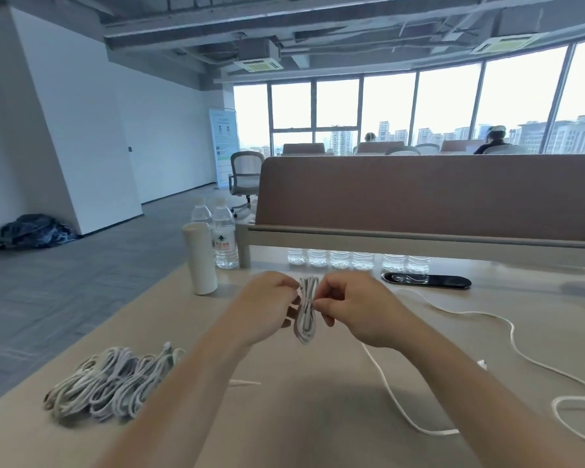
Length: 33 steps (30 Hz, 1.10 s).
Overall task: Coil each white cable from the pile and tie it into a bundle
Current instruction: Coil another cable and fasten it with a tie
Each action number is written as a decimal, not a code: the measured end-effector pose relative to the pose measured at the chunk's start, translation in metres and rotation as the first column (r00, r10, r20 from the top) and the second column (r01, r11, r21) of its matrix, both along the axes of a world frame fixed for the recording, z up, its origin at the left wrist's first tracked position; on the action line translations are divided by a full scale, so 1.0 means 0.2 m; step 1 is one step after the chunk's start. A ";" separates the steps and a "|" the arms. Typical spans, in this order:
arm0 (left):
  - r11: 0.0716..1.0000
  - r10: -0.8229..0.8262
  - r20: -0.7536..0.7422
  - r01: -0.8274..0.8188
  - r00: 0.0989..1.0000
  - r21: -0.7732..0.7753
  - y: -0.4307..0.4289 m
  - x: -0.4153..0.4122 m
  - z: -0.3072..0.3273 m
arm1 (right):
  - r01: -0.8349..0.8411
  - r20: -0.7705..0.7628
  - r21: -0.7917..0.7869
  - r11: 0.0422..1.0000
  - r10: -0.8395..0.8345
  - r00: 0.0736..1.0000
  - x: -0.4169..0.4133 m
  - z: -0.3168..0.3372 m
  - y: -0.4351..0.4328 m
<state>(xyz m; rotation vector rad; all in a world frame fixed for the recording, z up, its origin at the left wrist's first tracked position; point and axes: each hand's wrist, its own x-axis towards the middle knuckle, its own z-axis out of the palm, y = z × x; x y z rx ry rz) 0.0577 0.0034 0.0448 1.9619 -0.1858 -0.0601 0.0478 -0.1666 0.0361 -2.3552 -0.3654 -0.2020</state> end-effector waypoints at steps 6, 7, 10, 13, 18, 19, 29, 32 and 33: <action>0.984 0.153 0.001 -0.153 0.988 0.087 0.38 -0.06 -0.02 | -0.103 -0.070 -0.041 0.994 0.100 0.993 0.03 -0.08 0.37; 0.984 0.154 -0.012 -0.153 0.988 0.087 0.39 -0.06 -0.03 | -0.107 -0.079 -0.047 0.993 0.103 0.992 0.04 -0.11 0.38; 0.978 0.173 -0.022 -0.169 0.985 0.125 0.57 -0.08 -0.08 | -0.128 -0.106 -0.090 0.988 0.118 0.987 0.06 -0.19 0.55; 0.969 0.188 -0.031 -0.180 0.982 0.166 0.69 -0.08 -0.12 | -0.144 -0.130 -0.153 0.978 0.124 0.984 0.09 -0.25 0.69; 0.964 0.163 -0.064 -0.145 0.985 0.222 0.75 -0.07 -0.20 | -0.134 -0.171 -0.180 0.975 0.104 0.980 0.13 -0.34 0.78; 0.964 0.151 -0.062 -0.133 0.987 0.231 0.74 -0.07 -0.21 | -0.132 -0.173 -0.191 0.973 0.099 0.980 0.14 -0.35 0.79; 0.962 0.131 -0.054 -0.113 0.990 0.248 0.76 -0.02 -0.30 | -0.146 -0.147 -0.233 0.962 0.114 0.983 0.18 -0.45 0.85; 0.961 0.127 -0.045 -0.111 0.991 0.255 0.78 -0.02 -0.31 | -0.151 -0.137 -0.245 0.958 0.119 0.983 0.20 -0.45 0.87; 0.961 0.129 -0.041 -0.114 0.991 0.253 0.79 -0.02 -0.31 | -0.147 -0.139 -0.251 0.957 0.115 0.984 0.20 -0.45 0.87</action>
